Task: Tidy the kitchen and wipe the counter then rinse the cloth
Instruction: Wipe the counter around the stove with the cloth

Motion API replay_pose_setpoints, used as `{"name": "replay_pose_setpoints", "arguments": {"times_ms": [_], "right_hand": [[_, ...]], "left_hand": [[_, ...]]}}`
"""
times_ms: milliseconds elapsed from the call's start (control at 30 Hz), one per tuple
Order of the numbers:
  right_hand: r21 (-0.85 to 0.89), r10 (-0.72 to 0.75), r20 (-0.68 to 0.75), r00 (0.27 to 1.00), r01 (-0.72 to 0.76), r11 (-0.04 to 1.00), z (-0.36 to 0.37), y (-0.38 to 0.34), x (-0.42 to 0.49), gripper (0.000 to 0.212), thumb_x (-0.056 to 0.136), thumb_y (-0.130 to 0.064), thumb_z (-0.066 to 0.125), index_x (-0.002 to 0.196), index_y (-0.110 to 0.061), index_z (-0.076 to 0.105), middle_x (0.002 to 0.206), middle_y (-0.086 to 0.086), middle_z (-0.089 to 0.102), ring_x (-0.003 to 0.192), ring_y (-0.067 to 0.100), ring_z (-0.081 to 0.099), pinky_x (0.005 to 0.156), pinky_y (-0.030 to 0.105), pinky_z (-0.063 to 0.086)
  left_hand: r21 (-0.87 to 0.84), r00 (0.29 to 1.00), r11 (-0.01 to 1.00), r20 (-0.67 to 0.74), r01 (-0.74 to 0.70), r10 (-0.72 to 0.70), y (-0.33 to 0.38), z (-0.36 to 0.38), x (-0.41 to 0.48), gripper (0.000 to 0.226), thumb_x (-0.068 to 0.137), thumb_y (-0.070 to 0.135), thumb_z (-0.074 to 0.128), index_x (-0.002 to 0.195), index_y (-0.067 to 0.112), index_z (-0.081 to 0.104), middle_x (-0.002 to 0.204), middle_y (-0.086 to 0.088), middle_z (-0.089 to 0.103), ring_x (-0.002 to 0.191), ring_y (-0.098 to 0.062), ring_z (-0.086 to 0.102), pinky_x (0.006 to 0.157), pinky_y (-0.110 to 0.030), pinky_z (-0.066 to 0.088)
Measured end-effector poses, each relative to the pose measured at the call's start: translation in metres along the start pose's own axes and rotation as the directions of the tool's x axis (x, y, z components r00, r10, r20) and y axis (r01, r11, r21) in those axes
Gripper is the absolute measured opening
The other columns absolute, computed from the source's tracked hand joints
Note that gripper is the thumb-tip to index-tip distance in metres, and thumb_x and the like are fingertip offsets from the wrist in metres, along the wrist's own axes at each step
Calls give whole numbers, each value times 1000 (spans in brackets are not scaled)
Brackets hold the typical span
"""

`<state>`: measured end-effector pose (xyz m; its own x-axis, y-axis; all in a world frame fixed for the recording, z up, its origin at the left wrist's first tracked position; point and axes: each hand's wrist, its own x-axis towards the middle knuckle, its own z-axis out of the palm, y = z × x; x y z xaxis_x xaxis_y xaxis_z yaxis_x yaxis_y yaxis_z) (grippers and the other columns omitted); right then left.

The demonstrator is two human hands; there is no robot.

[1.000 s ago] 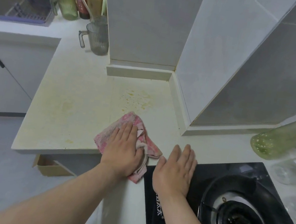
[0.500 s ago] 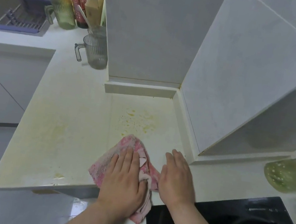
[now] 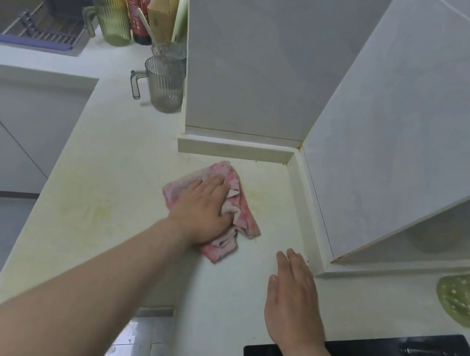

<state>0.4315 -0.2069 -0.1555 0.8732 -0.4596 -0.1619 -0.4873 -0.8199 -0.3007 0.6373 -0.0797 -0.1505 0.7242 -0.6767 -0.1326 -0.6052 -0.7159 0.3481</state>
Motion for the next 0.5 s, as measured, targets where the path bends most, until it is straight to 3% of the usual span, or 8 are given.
{"name": "replay_pose_setpoints", "arguments": {"times_ms": [233, 500], "right_hand": [[23, -3, -15, 1000, 4, 1000, 4, 2, 0, 51, 106, -27, 22, 156, -18, 19, 164, -2, 11, 151, 11, 3, 117, 21, -5], [44, 9, -31, 999, -7, 999, 6, 3, 0, 50, 105, -27, 23, 155, -18, 22, 164, -2, 13, 151, 12, 6, 121, 24, 2]], "left_hand": [[-48, 999, 998, 34, -38, 40, -14, -21, 18, 68, 92, 44, 52, 151, 17, 30, 162, -4, 19, 149, -19, 16, 120, -35, 11], [-46, 994, 995, 63, -91, 93, -5, -5, -49, 76, 88, 54, 43, 153, 18, 26, 163, -3, 15, 149, -19, 14, 120, -34, 8]]}}
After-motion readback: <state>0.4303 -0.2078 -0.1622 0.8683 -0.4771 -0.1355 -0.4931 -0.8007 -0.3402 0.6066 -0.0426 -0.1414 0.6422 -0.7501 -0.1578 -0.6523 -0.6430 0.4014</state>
